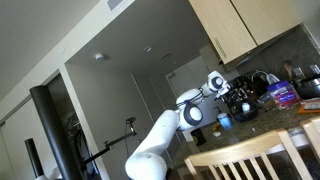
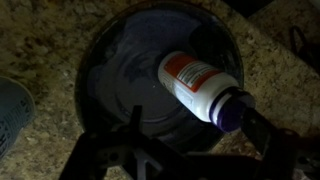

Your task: Pick the bottle in the bowl and put it on the counter

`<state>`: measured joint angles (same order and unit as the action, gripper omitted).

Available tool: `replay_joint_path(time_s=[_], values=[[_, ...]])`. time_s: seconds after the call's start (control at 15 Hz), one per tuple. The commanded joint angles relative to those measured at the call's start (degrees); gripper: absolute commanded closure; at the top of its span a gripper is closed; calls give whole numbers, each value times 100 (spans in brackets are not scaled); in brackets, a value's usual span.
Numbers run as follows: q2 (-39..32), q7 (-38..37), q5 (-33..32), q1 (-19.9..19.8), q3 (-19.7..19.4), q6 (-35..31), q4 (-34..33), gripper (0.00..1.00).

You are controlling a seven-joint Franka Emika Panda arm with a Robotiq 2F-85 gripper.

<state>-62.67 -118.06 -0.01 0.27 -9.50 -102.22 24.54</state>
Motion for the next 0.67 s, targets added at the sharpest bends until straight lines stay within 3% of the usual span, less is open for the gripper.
replay_joint_path(time_s=[0.0, 0.4, 0.47, 0.6], values=[[13, 119, 50, -25, 59, 18, 5, 0], [-104, -874, -388, 166, -397, -605, -267, 0], [-1, -483, -253, 90, -230, -381, -108, 0], [-1, -632, -319, 145, -315, -442, -145, 0]])
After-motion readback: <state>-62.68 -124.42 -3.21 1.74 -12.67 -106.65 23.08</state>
